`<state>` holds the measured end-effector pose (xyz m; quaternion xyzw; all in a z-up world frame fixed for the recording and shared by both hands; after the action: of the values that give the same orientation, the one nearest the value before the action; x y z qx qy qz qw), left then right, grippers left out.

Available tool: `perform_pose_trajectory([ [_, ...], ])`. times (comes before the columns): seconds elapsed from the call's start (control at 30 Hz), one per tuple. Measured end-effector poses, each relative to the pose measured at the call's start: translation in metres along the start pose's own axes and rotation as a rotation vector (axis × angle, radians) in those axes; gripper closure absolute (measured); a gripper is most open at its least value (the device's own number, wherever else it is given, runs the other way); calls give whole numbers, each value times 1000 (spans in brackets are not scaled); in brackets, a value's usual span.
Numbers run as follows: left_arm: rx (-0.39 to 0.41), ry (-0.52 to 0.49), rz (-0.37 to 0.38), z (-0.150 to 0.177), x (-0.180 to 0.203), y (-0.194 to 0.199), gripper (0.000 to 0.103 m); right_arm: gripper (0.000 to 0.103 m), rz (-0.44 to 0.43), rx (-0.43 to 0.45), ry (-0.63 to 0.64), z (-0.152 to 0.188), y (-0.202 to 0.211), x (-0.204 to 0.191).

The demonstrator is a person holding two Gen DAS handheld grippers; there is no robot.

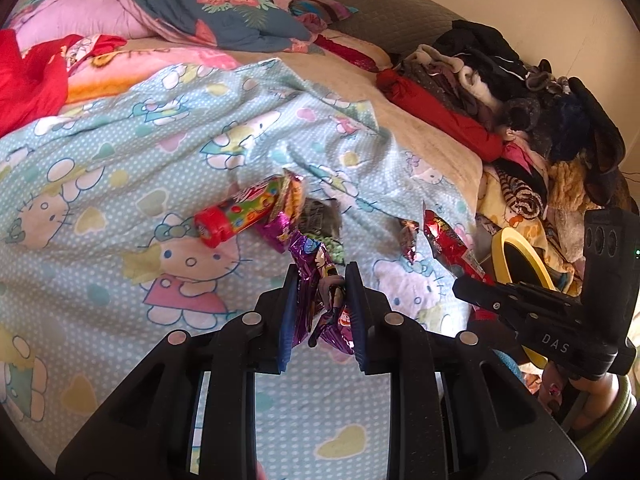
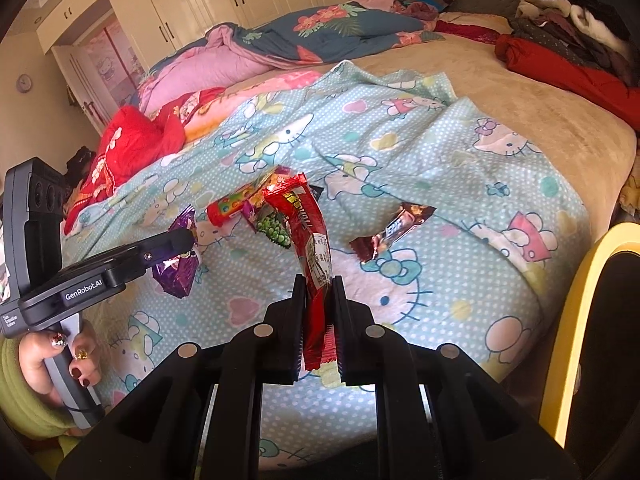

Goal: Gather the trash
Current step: 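Lift both wrappers and carry them over the yellow-rimmed bin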

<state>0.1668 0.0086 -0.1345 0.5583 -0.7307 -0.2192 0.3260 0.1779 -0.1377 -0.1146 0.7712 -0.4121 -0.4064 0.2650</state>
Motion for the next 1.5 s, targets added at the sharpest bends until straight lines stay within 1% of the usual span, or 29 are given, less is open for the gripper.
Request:
perform_pose_trajectory([
  [0.37, 31, -43, 42, -15, 31, 1, 86, 90, 5, 53, -40, -13, 22, 16],
  [0.73, 45, -94, 78, -24, 66, -1, 86, 90, 15, 119, -97, -27, 50, 41],
  [1.27, 57, -172, 145, -30, 118, -7, 86, 90, 46, 194, -176, -36, 86, 80],
  [1.5, 61, -204, 182, -31, 142, -12, 86, 90, 74, 218, -208, -35, 102, 97],
])
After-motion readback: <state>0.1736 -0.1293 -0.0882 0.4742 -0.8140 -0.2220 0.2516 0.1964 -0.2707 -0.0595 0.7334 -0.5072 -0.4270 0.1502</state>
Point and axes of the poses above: each gripper's, at about its wrist camera, not at the fingertips, and y roughly against the way its jaws point, x to its right, z to its underside, the point moved 8 cm from there along -y, roughly the way its jaws point, and after that the axes turned 10 degrees about -y, right-handed, at the moved point
